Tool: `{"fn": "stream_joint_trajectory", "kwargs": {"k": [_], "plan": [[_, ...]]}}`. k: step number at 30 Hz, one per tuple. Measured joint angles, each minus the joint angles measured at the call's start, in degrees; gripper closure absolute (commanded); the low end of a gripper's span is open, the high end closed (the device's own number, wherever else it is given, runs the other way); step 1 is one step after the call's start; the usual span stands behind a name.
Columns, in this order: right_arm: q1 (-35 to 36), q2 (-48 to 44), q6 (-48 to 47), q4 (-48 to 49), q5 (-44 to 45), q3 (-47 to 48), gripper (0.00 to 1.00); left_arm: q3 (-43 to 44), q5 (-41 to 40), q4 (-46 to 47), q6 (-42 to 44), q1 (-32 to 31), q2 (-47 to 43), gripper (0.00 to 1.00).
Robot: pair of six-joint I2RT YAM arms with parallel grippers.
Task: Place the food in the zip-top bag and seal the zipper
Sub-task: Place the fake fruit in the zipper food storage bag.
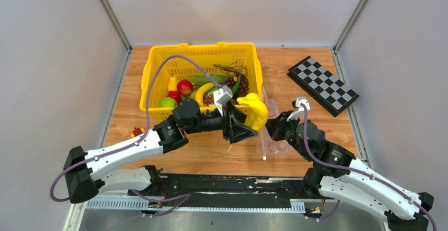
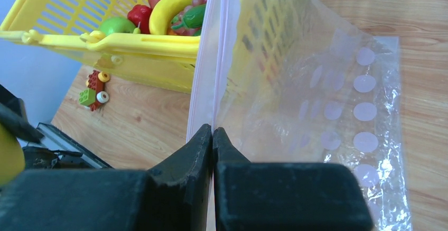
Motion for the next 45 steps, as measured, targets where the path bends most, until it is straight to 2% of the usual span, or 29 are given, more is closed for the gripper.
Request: {"fn": "stream_joint_trajectory", "kwargs": {"k": [3,16,31,45], "plan": [[0.00,0.39,-0.59,1.53,-2.10,-0.04,0.95,0.04,3.63,4.31,1.07,-1.73,2.51,0.97],[0.00,-1.14,-3.54,5.18,-13.88,-0.11,0.96,-0.48,8.37,18.73,5.31,-2.01,9.97,0.97],[0.00,-9.33,-3.80,-2.86,-18.16,3.39,0.95,-0.48,12.41,28.17,5.31,-2.21,15.23,0.96],[0.00,-9.38,-7.89,-10.14,-25.70,7.41,0.95,0.76,14.01,35.43,3.93,-3.82,16.41,0.97]]}}
